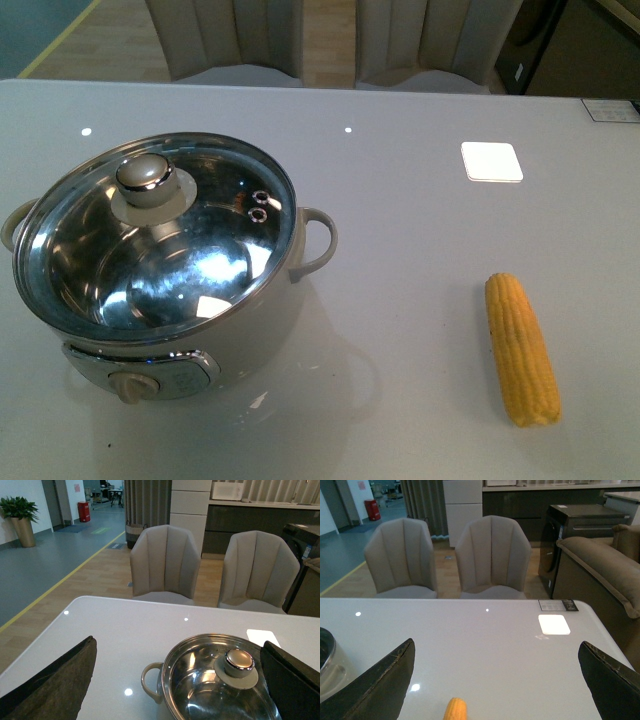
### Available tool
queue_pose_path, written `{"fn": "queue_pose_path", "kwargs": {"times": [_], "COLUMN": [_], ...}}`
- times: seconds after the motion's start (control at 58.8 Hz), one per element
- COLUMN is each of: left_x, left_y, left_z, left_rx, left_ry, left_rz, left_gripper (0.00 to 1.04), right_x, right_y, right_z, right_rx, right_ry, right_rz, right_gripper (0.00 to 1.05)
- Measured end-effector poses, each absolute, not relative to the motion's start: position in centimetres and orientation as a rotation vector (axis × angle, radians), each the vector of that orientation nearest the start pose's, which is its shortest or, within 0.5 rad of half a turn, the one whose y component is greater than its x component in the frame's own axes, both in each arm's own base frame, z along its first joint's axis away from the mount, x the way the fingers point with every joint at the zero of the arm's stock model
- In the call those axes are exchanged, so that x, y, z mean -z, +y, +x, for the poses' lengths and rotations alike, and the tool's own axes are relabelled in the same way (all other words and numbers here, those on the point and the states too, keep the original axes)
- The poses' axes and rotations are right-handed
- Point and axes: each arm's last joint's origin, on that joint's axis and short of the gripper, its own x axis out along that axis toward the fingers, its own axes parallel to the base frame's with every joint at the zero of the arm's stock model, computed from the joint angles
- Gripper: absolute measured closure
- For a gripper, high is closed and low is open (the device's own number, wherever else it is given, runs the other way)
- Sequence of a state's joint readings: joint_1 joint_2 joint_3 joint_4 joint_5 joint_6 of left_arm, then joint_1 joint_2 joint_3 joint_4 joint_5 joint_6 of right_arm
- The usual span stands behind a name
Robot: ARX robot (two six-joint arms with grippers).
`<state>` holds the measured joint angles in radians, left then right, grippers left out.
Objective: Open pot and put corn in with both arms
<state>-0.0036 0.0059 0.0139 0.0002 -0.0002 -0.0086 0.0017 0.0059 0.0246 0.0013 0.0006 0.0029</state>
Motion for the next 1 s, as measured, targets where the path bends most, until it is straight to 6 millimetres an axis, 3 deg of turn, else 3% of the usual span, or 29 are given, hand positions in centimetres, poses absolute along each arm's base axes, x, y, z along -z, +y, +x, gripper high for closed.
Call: {"fn": "queue_pose_path", "kwargs": {"times": [0.953,1.004], "left_x": [-16.78,-16.61], "left_y": [-0.03,0.03], "left_z": [9.72,9.76], "left_rx": [0.003,-0.037], "left_ry": [-0.008,0.104], "left_rz": [-0.008,-0.019], "left_gripper": [0.07,0.07], "right_x": [-17.16,-17.16], "right_y": [0.01,0.01], "right_z": [9.65,9.65], "right_rx": [-0.001,-0.001], "right_ry": [-0.020,-0.020], "right_rz": [0.003,0.003], "right_gripper": [0.09,0.09]}}
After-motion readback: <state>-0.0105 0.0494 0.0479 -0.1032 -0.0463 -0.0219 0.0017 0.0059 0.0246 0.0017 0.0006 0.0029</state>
